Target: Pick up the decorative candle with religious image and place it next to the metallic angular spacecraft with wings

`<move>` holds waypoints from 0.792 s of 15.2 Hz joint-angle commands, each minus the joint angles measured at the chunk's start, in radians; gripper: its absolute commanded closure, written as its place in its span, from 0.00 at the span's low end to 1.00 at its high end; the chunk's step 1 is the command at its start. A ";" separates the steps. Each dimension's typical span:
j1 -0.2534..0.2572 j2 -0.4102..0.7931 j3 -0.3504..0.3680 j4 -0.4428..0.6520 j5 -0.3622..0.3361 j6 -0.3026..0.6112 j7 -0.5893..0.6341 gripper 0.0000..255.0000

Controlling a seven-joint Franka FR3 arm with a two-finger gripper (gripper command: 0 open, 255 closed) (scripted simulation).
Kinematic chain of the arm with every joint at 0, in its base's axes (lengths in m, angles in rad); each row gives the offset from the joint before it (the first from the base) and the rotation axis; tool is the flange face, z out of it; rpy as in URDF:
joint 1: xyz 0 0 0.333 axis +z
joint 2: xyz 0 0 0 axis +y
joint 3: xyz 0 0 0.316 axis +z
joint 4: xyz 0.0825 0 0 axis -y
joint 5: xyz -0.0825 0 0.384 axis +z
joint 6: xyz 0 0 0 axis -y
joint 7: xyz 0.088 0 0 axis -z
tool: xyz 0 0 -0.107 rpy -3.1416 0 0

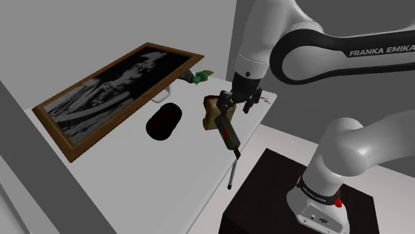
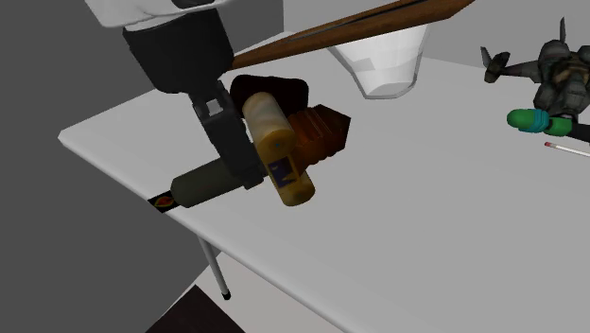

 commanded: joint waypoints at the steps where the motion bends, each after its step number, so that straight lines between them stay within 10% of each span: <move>1: -0.036 0.026 0.094 0.008 0.001 0.081 0.135 0.00; 12: -0.065 0.079 0.144 -0.057 -0.001 0.216 0.175 0.00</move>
